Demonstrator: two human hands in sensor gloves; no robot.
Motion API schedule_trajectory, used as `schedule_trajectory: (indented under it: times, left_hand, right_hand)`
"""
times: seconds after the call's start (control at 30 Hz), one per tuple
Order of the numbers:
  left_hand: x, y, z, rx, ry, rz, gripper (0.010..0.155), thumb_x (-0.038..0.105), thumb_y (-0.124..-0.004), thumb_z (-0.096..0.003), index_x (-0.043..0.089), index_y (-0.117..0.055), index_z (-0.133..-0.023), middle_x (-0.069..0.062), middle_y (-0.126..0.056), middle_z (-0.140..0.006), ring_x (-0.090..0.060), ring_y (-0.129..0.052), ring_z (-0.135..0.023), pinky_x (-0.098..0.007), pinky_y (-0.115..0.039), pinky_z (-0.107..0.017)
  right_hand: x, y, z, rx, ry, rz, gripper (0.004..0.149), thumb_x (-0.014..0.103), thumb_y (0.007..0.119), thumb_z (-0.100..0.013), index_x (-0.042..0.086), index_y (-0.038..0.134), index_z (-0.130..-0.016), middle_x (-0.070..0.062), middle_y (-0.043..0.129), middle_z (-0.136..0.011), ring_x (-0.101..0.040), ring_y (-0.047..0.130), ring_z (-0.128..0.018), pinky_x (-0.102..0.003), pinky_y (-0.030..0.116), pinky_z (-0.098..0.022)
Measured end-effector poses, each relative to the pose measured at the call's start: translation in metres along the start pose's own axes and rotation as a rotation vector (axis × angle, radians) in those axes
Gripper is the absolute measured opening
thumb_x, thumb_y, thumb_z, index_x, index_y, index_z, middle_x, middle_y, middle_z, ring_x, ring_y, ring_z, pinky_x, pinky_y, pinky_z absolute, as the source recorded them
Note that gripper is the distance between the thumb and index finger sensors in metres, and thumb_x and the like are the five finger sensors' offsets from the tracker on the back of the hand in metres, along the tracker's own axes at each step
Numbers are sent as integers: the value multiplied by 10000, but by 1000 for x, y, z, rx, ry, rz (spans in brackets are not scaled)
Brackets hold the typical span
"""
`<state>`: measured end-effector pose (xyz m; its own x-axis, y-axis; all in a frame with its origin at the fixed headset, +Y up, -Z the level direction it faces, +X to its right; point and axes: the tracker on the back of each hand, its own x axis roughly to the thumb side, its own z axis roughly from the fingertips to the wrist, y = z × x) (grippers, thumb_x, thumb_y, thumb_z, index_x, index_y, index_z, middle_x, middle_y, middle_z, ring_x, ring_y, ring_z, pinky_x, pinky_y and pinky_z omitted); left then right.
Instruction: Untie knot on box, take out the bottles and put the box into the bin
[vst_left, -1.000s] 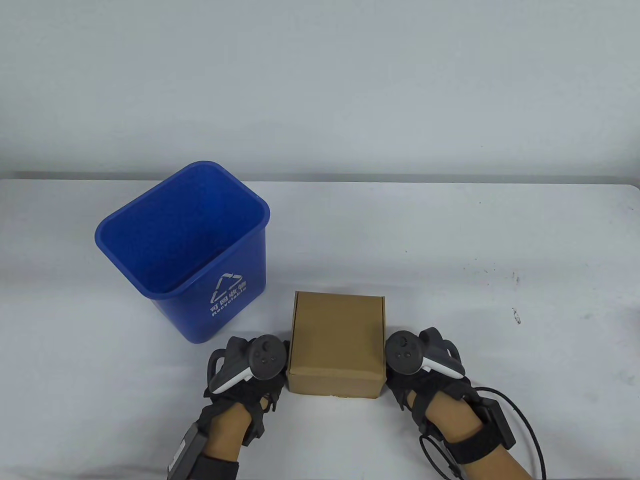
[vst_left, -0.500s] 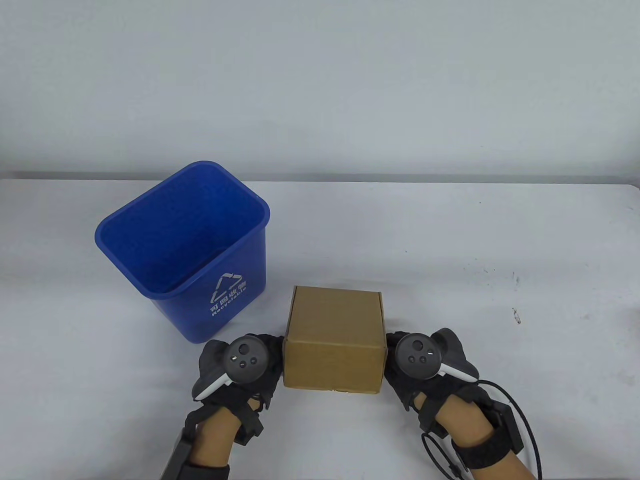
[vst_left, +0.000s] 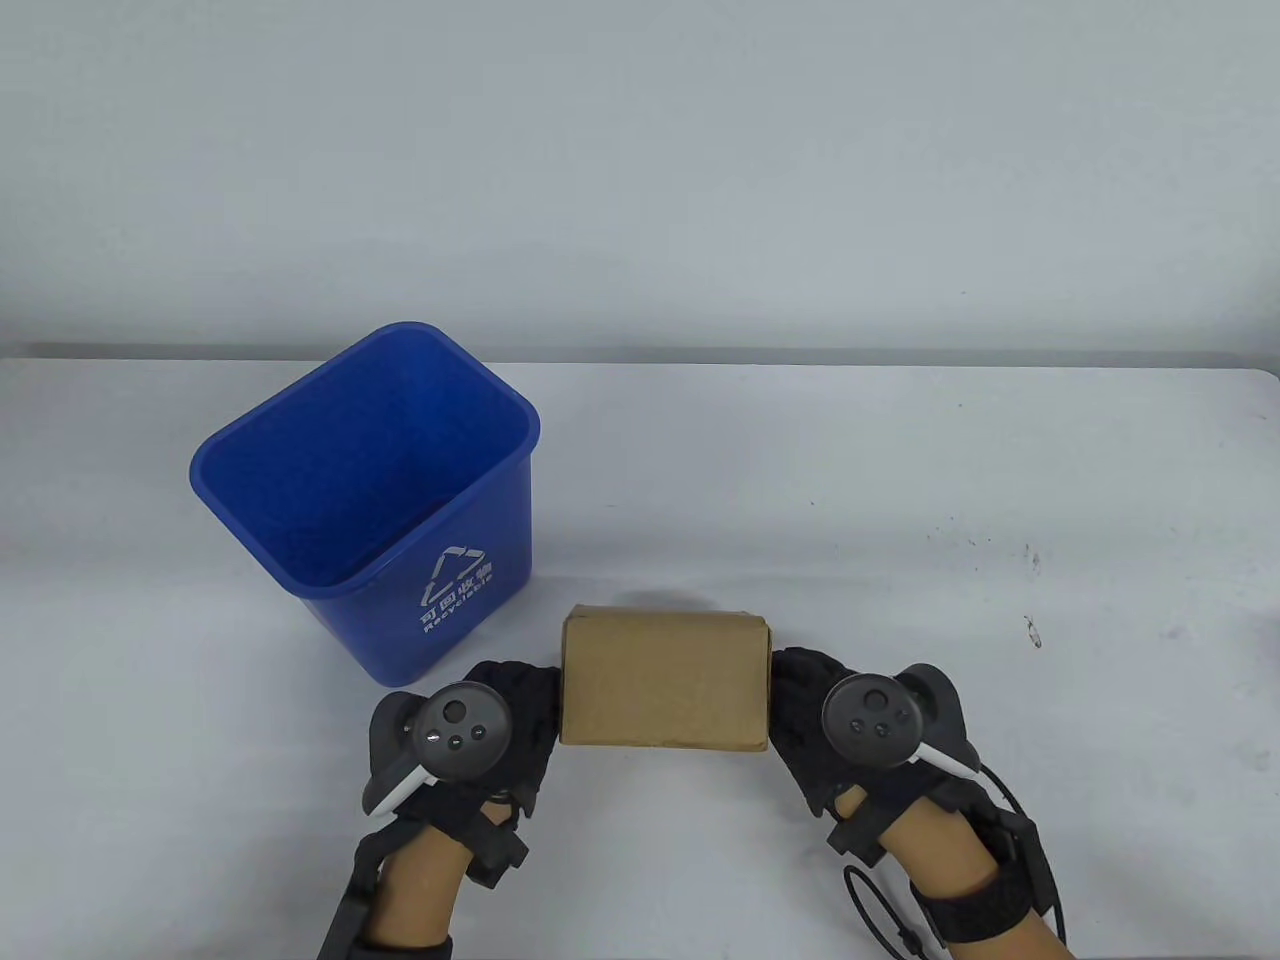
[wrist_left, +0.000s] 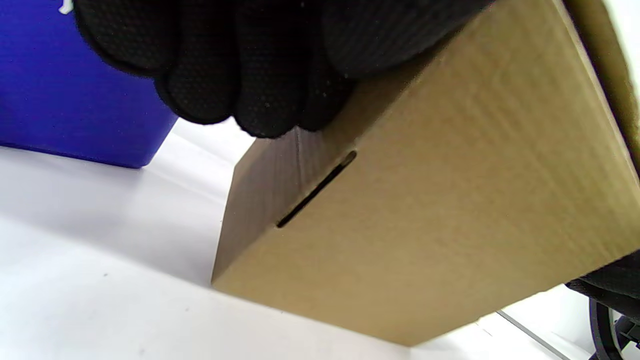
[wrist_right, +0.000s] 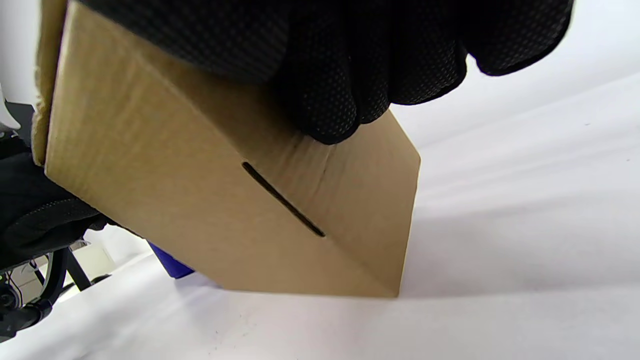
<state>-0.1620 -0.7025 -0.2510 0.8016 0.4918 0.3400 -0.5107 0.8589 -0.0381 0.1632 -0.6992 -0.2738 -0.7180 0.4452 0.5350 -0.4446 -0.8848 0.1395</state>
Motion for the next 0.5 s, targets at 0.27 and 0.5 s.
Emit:
schedule_trajectory:
  times: [0.27,0.5]
  left_hand:
    - [-1,1,0,13,0,4,477,302,-671,-514,87,-808,-917,-153,-845,-857,-471,-817,-786,-610,-670,-627]
    - [-4,1,0,-68,25,35,498,307,-686,-516,82,-790,-948,-162,-837,-886,-484,-807,-810,-627,-661,-631]
  right_hand:
    - [1,0,0,0,-16,-12,451,262,666,-482,-49,838,-759,-175,730,-939,-515,699,-860,-658,598,-586]
    - [0,-4,1,27,0,-26,457,284,672,-490,-30,842,-773,-168,727,-952,-512,703,-864,-656,601,-587]
